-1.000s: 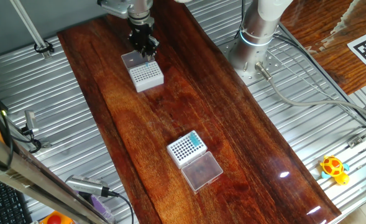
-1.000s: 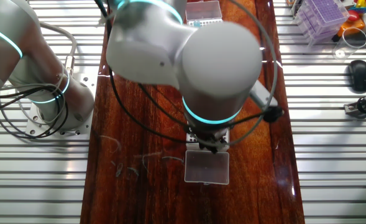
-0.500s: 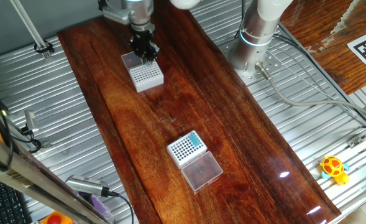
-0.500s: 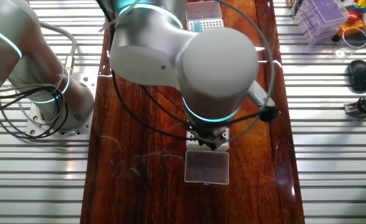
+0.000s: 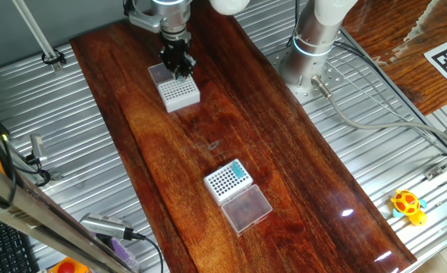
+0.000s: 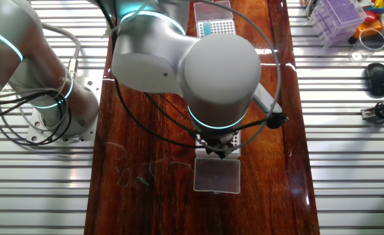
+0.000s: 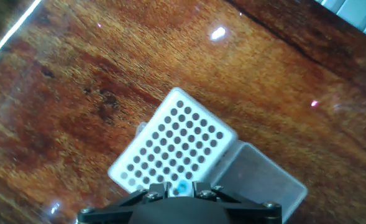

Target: Transfer all medium pipette tips from one holder to another

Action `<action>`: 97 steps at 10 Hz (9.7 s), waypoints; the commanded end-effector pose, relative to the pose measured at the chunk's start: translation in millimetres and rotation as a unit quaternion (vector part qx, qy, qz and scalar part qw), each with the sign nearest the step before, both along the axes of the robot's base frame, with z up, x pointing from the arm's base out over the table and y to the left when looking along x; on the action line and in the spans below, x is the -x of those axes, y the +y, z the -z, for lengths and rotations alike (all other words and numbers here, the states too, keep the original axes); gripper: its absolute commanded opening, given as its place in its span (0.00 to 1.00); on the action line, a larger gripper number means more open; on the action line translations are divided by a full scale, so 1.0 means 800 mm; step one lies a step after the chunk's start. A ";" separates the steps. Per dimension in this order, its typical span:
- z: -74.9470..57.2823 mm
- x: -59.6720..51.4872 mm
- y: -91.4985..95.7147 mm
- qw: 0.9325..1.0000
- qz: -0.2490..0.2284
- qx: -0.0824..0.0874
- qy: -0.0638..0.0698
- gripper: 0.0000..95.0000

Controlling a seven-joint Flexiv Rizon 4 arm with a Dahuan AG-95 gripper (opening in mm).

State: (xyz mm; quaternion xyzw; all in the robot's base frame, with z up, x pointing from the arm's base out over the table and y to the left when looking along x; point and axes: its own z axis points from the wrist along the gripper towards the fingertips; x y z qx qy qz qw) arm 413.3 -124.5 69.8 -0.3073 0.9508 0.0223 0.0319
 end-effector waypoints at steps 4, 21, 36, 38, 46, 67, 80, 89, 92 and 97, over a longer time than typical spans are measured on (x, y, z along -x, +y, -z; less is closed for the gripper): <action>-0.023 0.001 -0.006 1.000 -0.007 0.005 0.003 0.00; -0.096 0.022 0.225 0.985 0.174 -0.008 0.017 0.00; -0.096 0.023 0.225 0.999 0.010 0.012 0.042 0.00; -0.095 0.019 0.229 0.999 0.014 0.003 0.043 0.00; -0.063 -0.032 0.447 0.994 0.104 -0.011 0.038 0.00; -0.067 -0.007 0.425 0.995 0.096 -0.017 0.029 0.00; -0.064 -0.007 0.431 0.994 0.100 -0.020 0.026 0.00; -0.042 -0.012 0.427 0.995 0.098 -0.017 0.024 0.00; -0.033 -0.013 0.429 0.995 0.100 -0.019 0.024 0.40; -0.029 -0.016 0.367 0.998 0.061 -0.022 0.023 0.00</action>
